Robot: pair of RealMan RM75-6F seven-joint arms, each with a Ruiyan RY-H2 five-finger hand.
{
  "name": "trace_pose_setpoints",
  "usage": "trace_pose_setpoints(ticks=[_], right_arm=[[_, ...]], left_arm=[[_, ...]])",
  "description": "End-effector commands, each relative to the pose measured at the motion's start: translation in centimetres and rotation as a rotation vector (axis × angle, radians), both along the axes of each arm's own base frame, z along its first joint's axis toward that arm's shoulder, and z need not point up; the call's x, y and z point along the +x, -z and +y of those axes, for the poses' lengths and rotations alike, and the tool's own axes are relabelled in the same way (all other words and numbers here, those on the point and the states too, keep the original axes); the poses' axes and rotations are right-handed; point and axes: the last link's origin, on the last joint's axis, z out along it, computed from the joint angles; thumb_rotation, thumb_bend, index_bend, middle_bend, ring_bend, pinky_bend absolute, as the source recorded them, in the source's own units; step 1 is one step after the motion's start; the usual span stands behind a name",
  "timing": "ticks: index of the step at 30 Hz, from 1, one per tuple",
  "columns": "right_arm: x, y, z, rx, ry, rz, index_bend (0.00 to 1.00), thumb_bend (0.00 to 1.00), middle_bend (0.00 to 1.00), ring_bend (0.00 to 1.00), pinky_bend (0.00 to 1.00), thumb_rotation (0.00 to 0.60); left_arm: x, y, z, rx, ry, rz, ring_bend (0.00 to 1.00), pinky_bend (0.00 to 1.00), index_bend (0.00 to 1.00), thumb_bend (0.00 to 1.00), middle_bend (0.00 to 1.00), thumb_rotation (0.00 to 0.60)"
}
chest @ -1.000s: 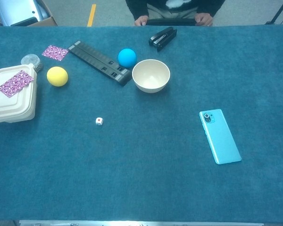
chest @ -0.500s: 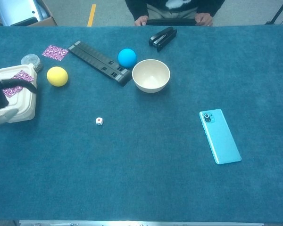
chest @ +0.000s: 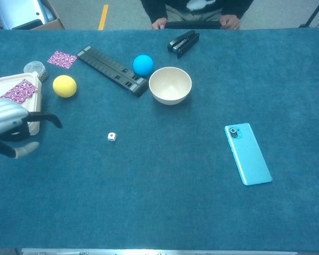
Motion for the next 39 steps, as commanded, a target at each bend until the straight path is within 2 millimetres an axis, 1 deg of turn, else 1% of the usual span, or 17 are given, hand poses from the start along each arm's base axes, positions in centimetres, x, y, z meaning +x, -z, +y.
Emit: trace_pose_setpoints(ticks=[1, 2, 4, 7, 14, 19, 25, 33, 39], right_arm=[[0.0, 0.0, -0.1, -0.001, -0.001, 0.001, 0.25, 0.29, 0.24, 0.09, 0.06, 0.6], [-0.1, 0.0, -0.1, 0.001, 0.001, 0.001, 0.25, 0.29, 0.24, 0.09, 0.06, 0.6], [-0.2, 0.0, -0.2, 0.001, 0.002, 0.002, 0.25, 0.29, 0.24, 0.09, 0.06, 0.6], [-0.2, -0.1, -0.2, 0.0, 0.001, 0.002, 0.25, 0.29, 0.24, 0.09, 0.06, 0.6], [-0.4, -0.1, -0.4, 0.001, 0.003, 0.003, 0.25, 0.29, 0.24, 0.09, 0.06, 0.6], [-0.6, 0.0, -0.3, 0.002, 0.005, 0.002, 0.25, 0.29, 0.24, 0.09, 0.06, 0.6], [-0.9, -0.3, -0.2, -0.006, 0.015, 0.003, 0.25, 0.29, 0.24, 0.09, 0.06, 0.6], [-1.2, -0.5, -0.1, -0.009, 0.018, -0.004, 0.25, 0.29, 0.24, 0.09, 0.06, 0.6], [-1.5, -0.6, 0.0, -0.015, 0.02, -0.007, 0.25, 0.29, 0.24, 0.09, 0.06, 0.6]], left_arm=[[0.3, 1.2, 0.3, -0.039, -0.004, 0.018, 1.0, 1.0, 0.17, 0.45, 1.0, 0.501], [0.4, 1.6, 0.3, -0.054, -0.002, 0.024, 1.0, 1.0, 0.16, 0.45, 1.0, 0.492], [0.5, 2.0, 0.4, -0.073, -0.003, 0.035, 1.0, 1.0, 0.13, 0.46, 1.0, 0.431], [0.7, 2.6, 0.5, -0.094, -0.008, 0.046, 1.0, 1.0, 0.11, 0.47, 1.0, 0.378], [1.1, 4.1, 0.9, -0.131, -0.013, 0.071, 1.0, 1.0, 0.08, 0.48, 1.0, 0.348], [2.3, 5.3, 1.2, -0.158, 0.009, 0.075, 1.0, 1.0, 0.07, 0.49, 1.0, 0.344], [3.5, 6.9, 1.4, -0.192, 0.027, 0.079, 1.0, 1.0, 0.07, 0.49, 1.0, 0.324], [4.0, 8.8, 2.0, -0.225, 0.009, 0.101, 1.0, 1.0, 0.07, 0.49, 1.0, 0.319], [4.0, 9.6, 2.5, -0.229, -0.014, 0.114, 1.0, 1.0, 0.07, 0.49, 1.0, 0.321]])
